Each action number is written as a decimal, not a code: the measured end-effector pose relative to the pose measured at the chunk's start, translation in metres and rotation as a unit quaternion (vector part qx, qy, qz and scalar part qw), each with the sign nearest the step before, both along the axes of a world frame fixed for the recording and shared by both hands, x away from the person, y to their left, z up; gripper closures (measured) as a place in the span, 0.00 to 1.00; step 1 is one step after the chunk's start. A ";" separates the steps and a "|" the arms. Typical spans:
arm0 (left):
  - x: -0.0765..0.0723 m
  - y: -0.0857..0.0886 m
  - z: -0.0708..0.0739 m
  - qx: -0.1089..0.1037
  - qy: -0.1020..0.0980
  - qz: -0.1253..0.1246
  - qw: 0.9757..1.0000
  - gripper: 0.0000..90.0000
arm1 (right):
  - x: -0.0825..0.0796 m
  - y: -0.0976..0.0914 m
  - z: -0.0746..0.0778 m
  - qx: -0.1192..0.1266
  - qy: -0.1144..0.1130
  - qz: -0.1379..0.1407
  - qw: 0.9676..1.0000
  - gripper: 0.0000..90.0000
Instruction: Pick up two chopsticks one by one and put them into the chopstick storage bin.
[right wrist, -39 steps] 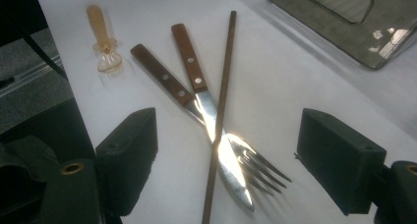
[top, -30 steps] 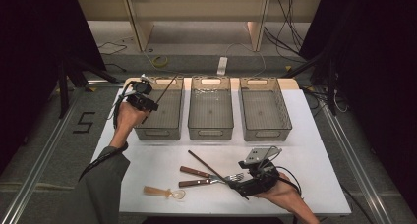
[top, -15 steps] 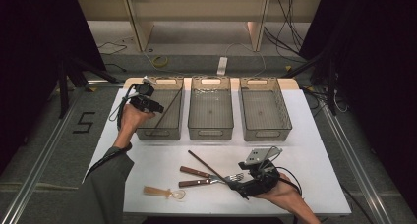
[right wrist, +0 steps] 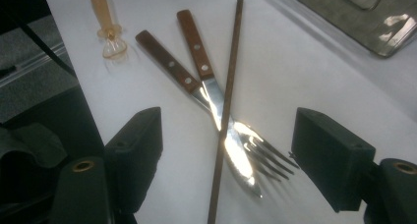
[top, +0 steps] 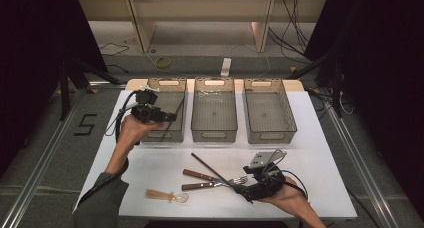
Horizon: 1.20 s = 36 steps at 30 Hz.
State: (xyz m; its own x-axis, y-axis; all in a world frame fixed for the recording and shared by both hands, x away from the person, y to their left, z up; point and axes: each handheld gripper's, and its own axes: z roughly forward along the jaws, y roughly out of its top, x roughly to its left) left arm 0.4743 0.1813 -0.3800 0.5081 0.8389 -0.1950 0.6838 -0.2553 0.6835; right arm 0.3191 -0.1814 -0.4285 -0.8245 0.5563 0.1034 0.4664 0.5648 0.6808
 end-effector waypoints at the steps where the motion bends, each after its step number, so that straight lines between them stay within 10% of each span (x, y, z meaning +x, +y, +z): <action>1: -0.006 0.000 0.000 -0.001 -0.004 -0.004 1.000 0.24 | 0.000 0.000 -0.001 -0.004 0.001 0.002 1.000 0.32; 14: -0.051 -0.007 0.003 -0.030 -0.033 -0.055 0.997 0.20 | 0.000 0.009 -0.013 -0.055 0.035 0.019 0.998 0.42; 36: -0.096 -0.037 -0.039 0.009 -0.040 -0.111 0.993 0.19 | -0.001 0.016 -0.026 -0.116 0.076 0.025 0.990 0.52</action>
State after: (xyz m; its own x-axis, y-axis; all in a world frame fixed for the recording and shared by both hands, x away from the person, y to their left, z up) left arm 0.3781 0.1439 -0.4191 0.6947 0.7068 -0.1336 0.5532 -0.4063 0.7273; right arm 0.3180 -0.1656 -0.4545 -0.8363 0.5387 0.1017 0.5208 0.7228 0.4543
